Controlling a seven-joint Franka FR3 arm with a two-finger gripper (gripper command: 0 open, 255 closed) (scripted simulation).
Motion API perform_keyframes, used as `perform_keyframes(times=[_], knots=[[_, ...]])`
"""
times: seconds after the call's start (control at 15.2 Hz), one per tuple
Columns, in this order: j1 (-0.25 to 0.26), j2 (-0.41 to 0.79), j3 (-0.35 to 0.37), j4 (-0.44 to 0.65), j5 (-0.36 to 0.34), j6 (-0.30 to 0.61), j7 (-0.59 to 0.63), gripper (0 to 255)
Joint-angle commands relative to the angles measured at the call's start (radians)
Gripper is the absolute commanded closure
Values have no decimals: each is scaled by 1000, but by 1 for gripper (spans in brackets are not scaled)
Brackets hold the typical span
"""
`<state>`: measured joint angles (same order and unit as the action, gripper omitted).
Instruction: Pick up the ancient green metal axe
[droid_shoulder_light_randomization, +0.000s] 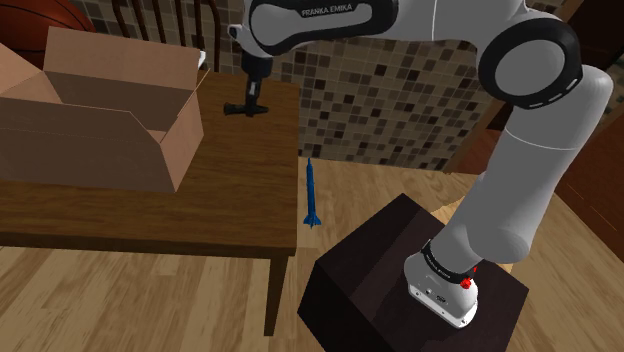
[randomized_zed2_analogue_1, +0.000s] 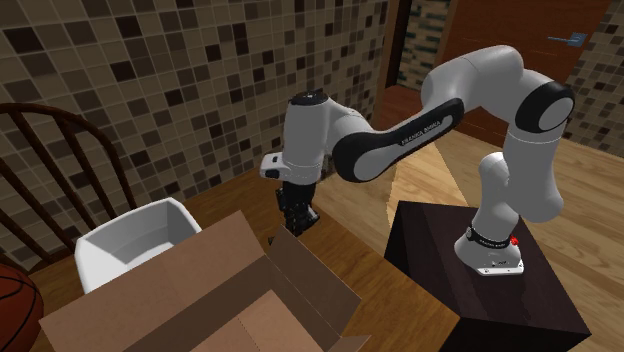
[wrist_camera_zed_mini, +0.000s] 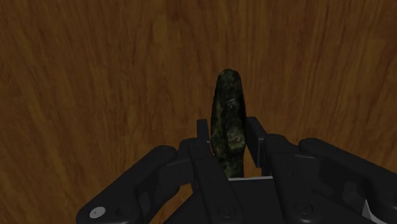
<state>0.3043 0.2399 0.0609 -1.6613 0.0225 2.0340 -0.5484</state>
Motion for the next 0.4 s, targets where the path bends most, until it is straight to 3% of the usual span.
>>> perform_keyframes(times=[0.0,0.33], knots=[[1,-4,0,23,0,-27,2,255],[1,-8,0,60,-1,-68,3,255]])
